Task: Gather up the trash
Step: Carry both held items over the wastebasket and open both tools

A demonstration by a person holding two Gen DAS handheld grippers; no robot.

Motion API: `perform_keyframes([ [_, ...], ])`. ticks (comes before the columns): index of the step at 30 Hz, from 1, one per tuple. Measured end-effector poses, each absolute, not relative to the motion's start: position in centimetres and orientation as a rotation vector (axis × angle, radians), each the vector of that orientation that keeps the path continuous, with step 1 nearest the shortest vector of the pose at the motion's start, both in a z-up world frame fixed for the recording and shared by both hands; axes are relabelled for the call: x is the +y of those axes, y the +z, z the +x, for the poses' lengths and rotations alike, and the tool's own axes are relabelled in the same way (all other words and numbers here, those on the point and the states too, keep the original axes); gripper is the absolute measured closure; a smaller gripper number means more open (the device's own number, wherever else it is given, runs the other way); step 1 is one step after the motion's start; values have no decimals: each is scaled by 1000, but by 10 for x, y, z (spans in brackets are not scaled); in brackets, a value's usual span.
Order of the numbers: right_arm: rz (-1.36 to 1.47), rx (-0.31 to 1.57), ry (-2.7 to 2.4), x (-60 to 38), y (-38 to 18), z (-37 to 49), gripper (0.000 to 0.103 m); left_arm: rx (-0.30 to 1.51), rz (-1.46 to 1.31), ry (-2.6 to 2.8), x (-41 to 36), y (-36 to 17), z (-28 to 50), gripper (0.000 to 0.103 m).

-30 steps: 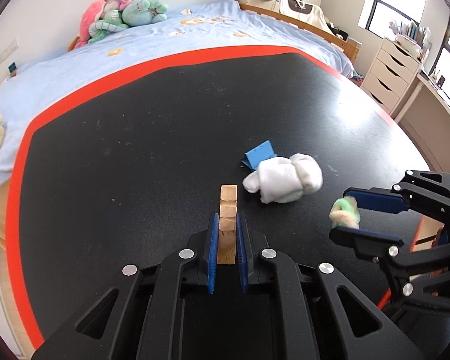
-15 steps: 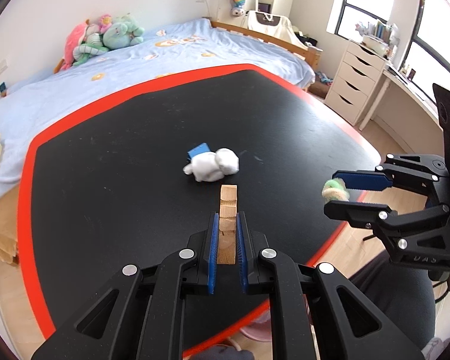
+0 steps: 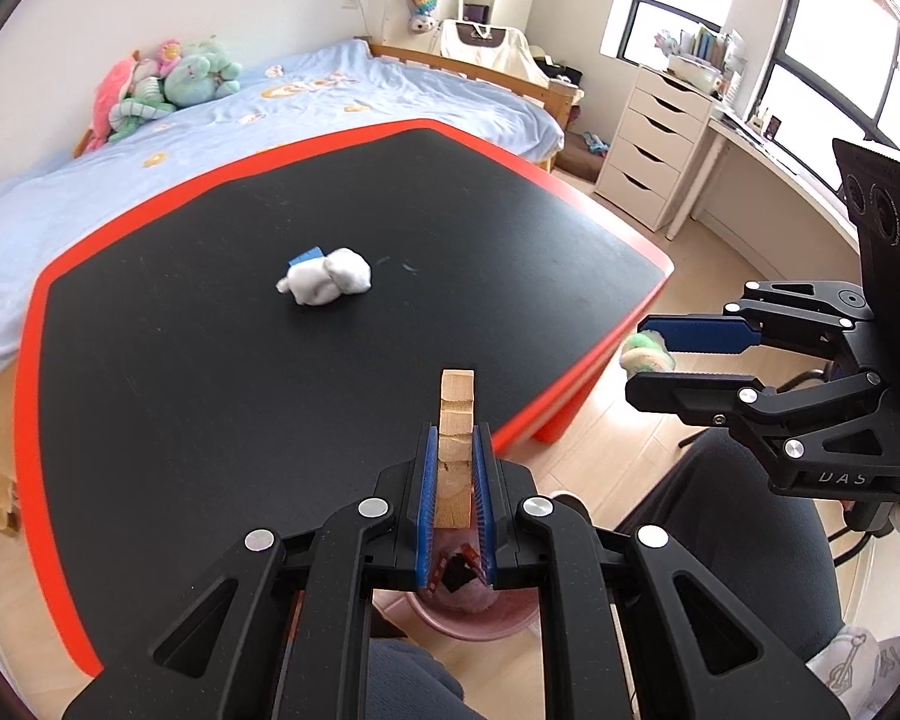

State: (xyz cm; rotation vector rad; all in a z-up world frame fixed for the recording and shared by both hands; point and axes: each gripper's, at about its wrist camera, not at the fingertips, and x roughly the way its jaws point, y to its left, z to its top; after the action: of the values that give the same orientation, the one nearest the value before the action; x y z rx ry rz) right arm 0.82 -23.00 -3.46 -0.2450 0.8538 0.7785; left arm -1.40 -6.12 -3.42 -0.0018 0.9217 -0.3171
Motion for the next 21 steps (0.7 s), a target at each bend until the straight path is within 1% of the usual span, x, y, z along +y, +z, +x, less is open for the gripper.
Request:
perform_keyframes([
  [8, -241, 892, 780, -241, -47, -15, 69, 953, 2, -353, -76, -46, -37, 91],
  [21, -227, 907, 778, -245, -50, -23, 69, 960, 8, -381, -86, -49, -45, 91],
])
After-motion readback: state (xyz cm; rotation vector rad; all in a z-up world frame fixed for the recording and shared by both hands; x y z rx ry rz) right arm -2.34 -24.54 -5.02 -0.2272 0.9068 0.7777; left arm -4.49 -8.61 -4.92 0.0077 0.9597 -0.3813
